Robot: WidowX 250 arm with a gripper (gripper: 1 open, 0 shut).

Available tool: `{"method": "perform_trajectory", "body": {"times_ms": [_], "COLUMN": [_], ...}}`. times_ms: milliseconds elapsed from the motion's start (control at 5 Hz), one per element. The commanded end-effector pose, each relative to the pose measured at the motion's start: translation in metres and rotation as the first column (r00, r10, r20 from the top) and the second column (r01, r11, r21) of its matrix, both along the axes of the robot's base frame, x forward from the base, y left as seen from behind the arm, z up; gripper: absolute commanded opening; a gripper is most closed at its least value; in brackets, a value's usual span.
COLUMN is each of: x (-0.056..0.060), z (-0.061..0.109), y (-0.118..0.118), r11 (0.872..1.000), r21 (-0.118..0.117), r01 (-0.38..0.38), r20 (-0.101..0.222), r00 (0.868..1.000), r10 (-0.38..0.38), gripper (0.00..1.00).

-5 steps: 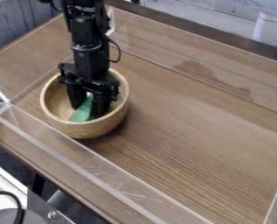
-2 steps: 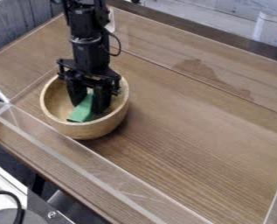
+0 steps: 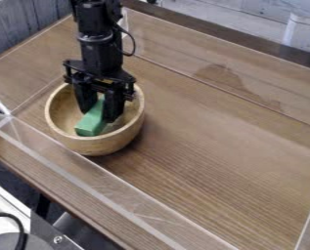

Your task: Remove the green block from inside the brown bowl and put it on the table

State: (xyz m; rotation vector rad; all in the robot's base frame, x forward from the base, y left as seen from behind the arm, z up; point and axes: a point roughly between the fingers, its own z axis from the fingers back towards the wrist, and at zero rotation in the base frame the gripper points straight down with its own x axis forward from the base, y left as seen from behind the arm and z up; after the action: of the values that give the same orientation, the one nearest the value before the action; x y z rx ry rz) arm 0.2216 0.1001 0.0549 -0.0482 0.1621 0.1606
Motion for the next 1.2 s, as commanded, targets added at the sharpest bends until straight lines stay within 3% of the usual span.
{"method": "perform_trajectory", "body": {"times_ms": [0,600,1000], "x": [0.013,0.014,0.02], "z": [0.023,0.032,0.049], "y": [0.004,0.002,-0.008], "r11": [0.999,0.999,1.0], "r21": [0.038,0.036,0.025], "r01": [0.001,-0.001,0.012], "r20": [0.085,0.092,0.124], "r00": [0.996,0.996,0.992], "r10": [-0.005,-0.002,-0.015], "gripper": [0.0,0.0,0.0]}}
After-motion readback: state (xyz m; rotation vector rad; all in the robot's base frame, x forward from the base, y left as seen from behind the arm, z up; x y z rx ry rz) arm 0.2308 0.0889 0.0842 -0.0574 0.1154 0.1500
